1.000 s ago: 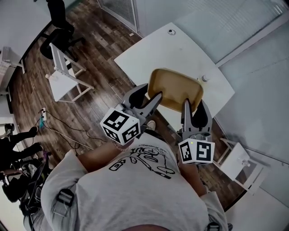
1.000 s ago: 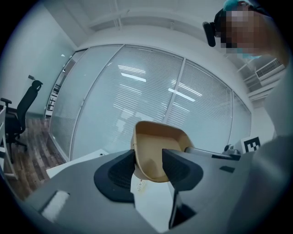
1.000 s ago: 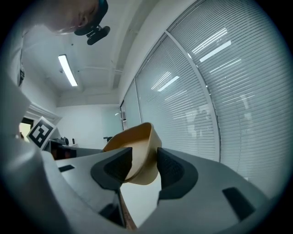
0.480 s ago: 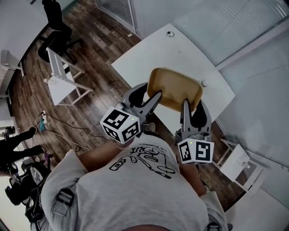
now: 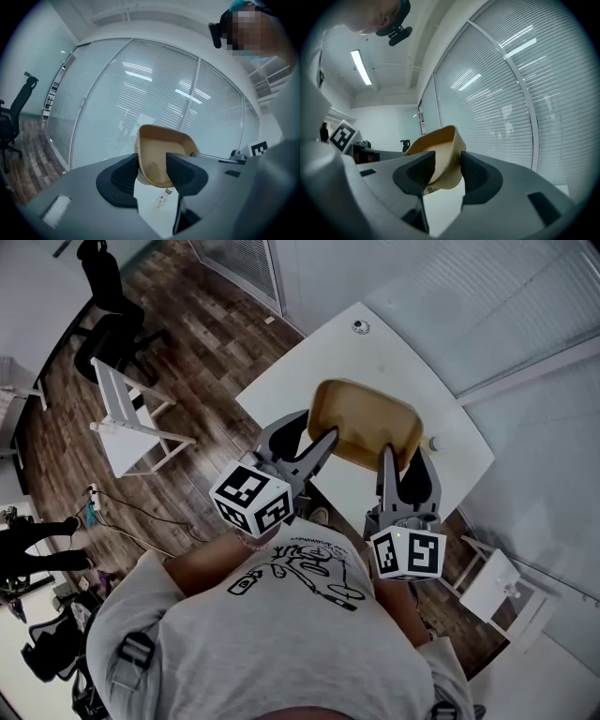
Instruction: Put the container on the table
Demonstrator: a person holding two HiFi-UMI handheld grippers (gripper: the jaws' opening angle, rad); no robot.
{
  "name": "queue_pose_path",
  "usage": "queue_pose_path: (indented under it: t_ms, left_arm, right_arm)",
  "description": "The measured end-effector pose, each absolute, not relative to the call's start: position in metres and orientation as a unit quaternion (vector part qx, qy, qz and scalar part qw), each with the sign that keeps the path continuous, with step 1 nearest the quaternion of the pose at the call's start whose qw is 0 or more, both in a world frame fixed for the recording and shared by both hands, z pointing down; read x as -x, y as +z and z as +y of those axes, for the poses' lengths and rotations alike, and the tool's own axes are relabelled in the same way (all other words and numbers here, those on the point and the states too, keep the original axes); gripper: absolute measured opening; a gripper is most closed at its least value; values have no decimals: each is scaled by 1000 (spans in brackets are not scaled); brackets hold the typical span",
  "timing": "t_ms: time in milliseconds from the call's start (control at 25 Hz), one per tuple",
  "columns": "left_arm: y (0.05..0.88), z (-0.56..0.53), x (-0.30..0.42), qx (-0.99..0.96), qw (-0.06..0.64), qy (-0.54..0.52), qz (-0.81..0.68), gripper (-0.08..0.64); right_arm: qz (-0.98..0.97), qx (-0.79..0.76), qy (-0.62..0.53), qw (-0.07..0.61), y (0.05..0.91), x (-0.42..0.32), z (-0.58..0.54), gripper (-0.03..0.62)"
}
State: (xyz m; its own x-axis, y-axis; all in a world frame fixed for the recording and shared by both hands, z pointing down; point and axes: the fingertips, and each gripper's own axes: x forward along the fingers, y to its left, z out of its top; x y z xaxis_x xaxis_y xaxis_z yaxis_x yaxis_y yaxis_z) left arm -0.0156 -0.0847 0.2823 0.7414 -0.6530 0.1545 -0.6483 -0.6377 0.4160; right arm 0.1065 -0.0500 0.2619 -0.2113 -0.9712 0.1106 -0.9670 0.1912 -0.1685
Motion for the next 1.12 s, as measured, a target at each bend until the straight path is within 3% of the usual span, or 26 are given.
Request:
queue_pose_path:
  t_ms: [680,1120]
  left_arm:
    - [281,-183,68,-921,220,2,-321,183]
    - [278,-189,34,-929,224,-2,-296,176]
  right_arm:
    - [745,658,-105,14,265,-51,-138,160]
    - [728,677,-103,10,263,-84,-140,160]
